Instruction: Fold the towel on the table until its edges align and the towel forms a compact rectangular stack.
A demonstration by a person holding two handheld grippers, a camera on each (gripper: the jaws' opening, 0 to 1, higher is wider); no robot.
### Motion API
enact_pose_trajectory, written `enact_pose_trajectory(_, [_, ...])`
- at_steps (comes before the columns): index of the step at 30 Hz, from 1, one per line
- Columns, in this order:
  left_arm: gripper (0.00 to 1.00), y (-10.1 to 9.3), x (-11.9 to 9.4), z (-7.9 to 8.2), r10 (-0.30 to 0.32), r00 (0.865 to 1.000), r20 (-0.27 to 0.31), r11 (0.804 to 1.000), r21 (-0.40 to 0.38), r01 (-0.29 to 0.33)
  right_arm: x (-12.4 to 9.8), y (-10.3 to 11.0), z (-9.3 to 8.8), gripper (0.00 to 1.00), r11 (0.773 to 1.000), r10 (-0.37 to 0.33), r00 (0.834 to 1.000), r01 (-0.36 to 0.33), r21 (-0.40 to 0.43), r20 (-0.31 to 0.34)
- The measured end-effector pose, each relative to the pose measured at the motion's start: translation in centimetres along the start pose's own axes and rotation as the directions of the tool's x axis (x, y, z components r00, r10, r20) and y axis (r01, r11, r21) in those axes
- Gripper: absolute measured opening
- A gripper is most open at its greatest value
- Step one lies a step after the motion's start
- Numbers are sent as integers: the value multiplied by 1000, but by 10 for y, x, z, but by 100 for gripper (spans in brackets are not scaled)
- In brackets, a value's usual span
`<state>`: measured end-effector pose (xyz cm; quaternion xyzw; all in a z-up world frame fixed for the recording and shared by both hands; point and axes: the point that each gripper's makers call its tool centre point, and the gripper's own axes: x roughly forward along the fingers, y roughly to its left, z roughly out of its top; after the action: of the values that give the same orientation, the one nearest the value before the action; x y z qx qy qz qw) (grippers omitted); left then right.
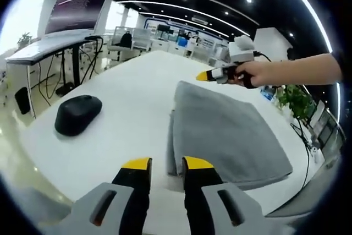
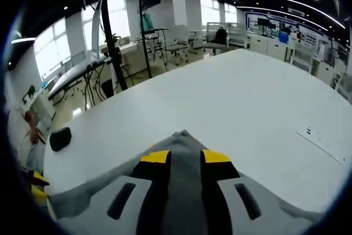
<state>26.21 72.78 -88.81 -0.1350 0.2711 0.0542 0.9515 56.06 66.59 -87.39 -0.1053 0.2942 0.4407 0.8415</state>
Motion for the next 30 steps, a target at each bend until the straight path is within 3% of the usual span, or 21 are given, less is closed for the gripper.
enact_pose_trajectory(11, [25,-8,-1,-1,-22,1000,-8,999,32,22,-16,-18,-13,23,1000,-25,999,26,5,-25])
enact_pose_trajectory(19, [27,-26,-2,-2,-55,998,-21,997,59,56,-30,-29,-15,25,999,-32,999,32,8,-29])
enact_pose_trajectory(25, [29,-48,-1,-2,-97,995,-36,990,97,100,-44,-43,-14,27,999,-45,999,45,15,-20])
enact_pose_trajectory(30, [38,-69,1,-2,-122,991,-56,984,126,128,-54,-56,-18,33,998,-51,998,52,21,-26])
